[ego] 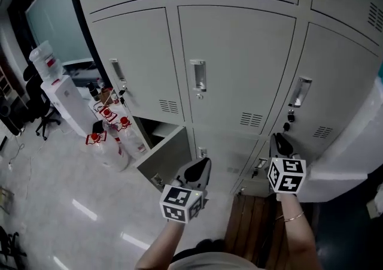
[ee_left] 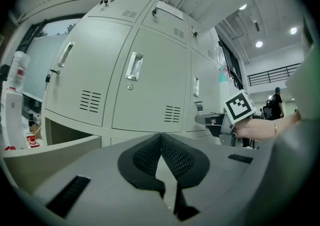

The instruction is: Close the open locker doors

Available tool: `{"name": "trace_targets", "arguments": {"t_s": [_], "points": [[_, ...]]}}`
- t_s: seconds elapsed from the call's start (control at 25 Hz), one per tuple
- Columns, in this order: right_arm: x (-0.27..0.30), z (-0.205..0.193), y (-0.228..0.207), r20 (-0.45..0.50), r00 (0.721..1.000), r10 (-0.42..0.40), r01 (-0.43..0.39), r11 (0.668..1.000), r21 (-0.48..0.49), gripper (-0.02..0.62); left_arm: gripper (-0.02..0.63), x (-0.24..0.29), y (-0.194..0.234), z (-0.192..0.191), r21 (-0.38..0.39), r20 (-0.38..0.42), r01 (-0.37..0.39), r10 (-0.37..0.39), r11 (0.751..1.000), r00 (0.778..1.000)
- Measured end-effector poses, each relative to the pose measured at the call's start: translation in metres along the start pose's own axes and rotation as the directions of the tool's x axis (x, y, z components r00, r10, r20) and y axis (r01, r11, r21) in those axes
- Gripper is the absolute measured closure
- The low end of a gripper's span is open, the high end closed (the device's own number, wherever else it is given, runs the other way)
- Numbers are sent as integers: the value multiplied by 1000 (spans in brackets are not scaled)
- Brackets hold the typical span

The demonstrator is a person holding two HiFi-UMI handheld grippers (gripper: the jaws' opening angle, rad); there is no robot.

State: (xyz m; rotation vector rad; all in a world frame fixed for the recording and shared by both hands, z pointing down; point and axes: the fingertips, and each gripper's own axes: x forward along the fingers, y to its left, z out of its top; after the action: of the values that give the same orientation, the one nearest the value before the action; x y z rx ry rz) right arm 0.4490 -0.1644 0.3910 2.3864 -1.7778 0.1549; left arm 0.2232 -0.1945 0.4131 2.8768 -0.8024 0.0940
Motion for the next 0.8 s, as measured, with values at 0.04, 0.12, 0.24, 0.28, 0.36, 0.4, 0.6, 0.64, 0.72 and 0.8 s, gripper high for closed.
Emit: {"name": "trace_targets", "arguments": {"t_s": [0.04,0.12,0.24,0.28,0.36,0.4,0.6,0.64,0.72,0.8], "points": [[-4,-5,12,-3,1000,27,-27,1000,5,549,586,-7,5,0,1,7,-21,21,1000,1000],[-12,-15,35,-12,997,79,-79,997,13,549,586,-22,14,-1,-1,13,-66,66,998,998],[-21,-30,73,-31,986,166,-166,986,26,549,586,-48,28,-5,-5,0,-136,136,991,991],[-24,-35,87,-38,979,200,-199,980,26,549,586,-58,33,-7,-5,-2,-164,164,986,986],[-28,-43,115,-50,963,266,-265,964,24,549,586,-79,46,-12,4,5,-233,233,972,972],[-29,-46,130,-56,953,298,-297,955,24,549,586,-90,53,-15,10,5,-268,268,963,963],[-36,-59,209,-84,887,454,-454,891,26,549,586,-144,84,-22,2,-3,-419,419,908,908],[-39,-60,225,-86,870,485,-485,874,22,549,586,-154,91,-24,-6,2,-444,444,896,896],[-44,-63,257,-94,833,545,-546,838,18,548,586,-172,104,-29,-17,6,-485,485,875,875],[-48,-64,288,-104,797,595,-597,802,11,545,586,-189,117,-32,-23,8,-520,520,854,854]]}}
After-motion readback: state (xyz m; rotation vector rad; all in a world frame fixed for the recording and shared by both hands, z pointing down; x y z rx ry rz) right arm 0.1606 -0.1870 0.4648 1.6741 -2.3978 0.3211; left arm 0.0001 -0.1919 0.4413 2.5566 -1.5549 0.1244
